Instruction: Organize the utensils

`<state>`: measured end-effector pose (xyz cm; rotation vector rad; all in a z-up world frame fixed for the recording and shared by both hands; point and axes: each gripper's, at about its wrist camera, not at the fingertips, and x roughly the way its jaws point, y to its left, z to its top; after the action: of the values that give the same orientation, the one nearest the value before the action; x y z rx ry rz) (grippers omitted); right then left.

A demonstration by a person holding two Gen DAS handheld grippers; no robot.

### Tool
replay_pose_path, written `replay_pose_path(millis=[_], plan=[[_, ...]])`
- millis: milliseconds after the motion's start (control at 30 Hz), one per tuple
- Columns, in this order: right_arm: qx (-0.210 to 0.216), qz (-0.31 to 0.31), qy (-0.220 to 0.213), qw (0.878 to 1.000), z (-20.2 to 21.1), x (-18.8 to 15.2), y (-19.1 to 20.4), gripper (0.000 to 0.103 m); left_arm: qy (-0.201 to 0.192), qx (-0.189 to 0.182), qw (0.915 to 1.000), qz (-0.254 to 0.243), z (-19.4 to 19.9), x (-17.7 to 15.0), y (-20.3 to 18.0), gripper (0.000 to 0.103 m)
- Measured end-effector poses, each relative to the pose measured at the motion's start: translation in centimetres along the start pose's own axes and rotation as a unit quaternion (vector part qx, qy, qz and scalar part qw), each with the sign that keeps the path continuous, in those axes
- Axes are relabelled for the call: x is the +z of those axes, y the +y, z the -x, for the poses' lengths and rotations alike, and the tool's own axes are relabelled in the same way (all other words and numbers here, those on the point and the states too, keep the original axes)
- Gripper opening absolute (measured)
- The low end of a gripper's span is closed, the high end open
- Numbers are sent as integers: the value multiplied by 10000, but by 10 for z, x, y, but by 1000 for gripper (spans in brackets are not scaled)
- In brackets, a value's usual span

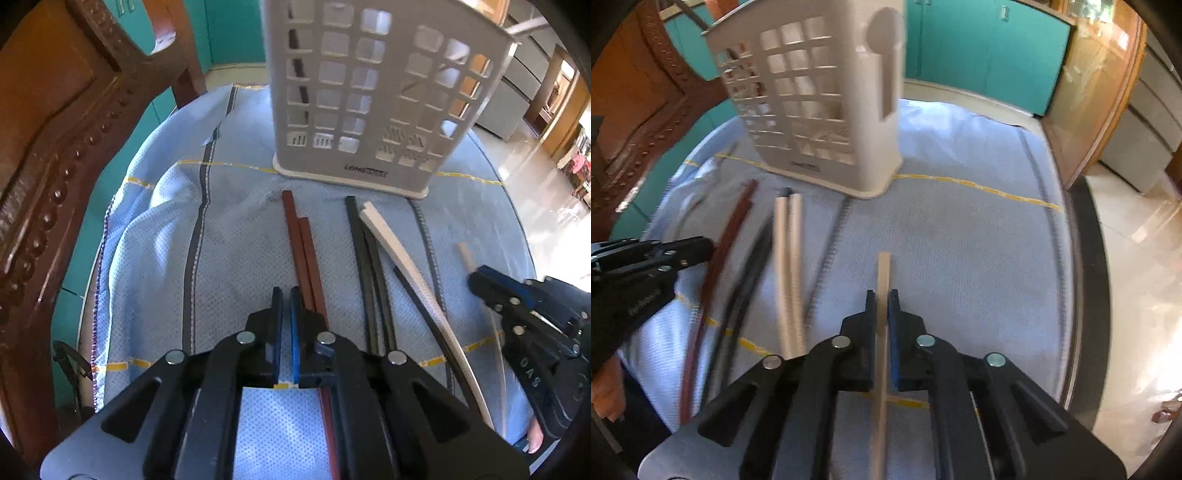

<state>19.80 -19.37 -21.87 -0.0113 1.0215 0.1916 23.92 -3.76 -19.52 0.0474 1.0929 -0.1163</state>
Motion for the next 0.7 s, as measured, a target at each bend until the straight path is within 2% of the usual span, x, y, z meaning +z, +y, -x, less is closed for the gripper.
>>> replay_pose_path(millis=[100, 133, 233, 333, 400, 433, 500, 633, 700], plan=[[-46, 19, -373, 9993, 11, 4, 1, 6, -142, -96, 9998, -130, 8, 1, -3, 8], [18, -36, -468, 9989, 16, 6, -1, 6, -162, -134, 9996, -180, 10, -4, -4, 14], [9, -225, -497, 9985, 18, 9, -9, 7, -66, -104, 9995, -293, 2, -10, -8, 22], [-31, -380, -293, 9988, 10, 9, -15, 7, 121, -94, 9994, -304, -10, -13, -8, 22], [-22, -443, -181, 9989, 6, 7, -18, 7, 109, -55, 9994, -317, -15, -15, -10, 22], [-30, -479, -129, 9988, 4, 6, -20, 7, 119, -82, 9995, -275, -18, -16, -9, 18], [-25, -531, -96, 9985, 3, 5, -23, 7, 134, -139, 9997, -178, -23, -16, -8, 15], [4, -571, -141, 9983, 7, 3, -27, 7, 50, -417, 9991, 35, -22, -20, -9, 13], [25, -574, -162, 9982, 10, 2, -29, 7, -97, -364, 9993, 1, -15, -23, -4, 13]])
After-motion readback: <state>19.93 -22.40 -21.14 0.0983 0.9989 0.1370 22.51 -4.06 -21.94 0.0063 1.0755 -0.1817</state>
